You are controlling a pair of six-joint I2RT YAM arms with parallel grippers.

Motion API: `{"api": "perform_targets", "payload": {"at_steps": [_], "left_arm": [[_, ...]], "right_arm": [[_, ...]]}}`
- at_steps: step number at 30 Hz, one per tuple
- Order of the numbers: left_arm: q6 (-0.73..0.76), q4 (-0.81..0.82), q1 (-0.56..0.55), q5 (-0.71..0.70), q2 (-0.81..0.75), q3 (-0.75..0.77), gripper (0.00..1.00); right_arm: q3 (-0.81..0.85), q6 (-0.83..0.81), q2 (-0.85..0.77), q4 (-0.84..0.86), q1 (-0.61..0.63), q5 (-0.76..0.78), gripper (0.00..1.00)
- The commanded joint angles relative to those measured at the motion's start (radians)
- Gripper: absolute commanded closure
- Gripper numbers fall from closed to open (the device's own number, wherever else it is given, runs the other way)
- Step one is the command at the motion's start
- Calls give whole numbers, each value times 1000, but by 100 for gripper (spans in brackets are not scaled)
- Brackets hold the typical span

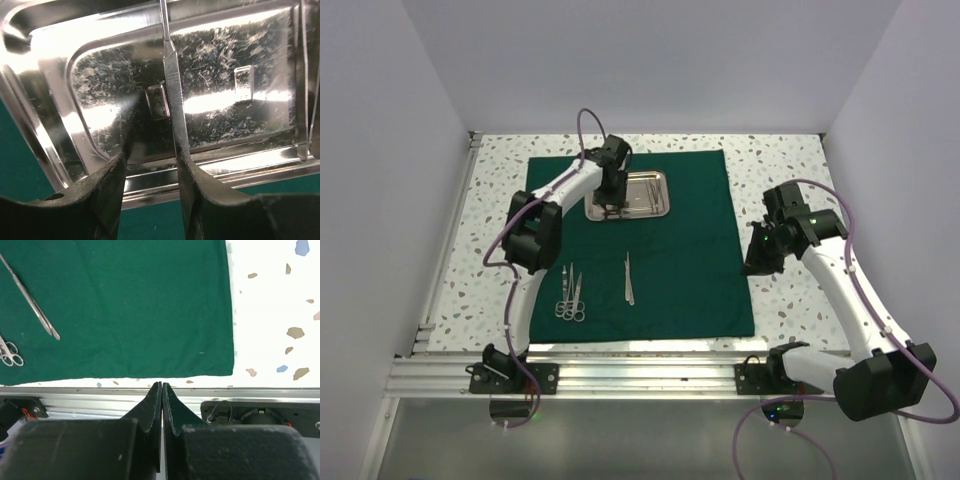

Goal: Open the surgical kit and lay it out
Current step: Pick up the medical item from the container.

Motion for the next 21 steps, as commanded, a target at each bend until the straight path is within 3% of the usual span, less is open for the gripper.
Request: {"api": "perform_targets", "payload": {"at_steps": [1, 17, 21], "left_arm": [[35, 90, 2, 53, -58, -57, 52], [28, 78, -24, 66, -19, -29, 53], [14, 36, -42, 12, 8, -6, 54]], "right_arm": [[27, -16, 9, -13, -7, 22, 100], [-1, 0, 26, 19, -8, 6, 100], [2, -11, 31, 21, -14, 5, 100]]}}
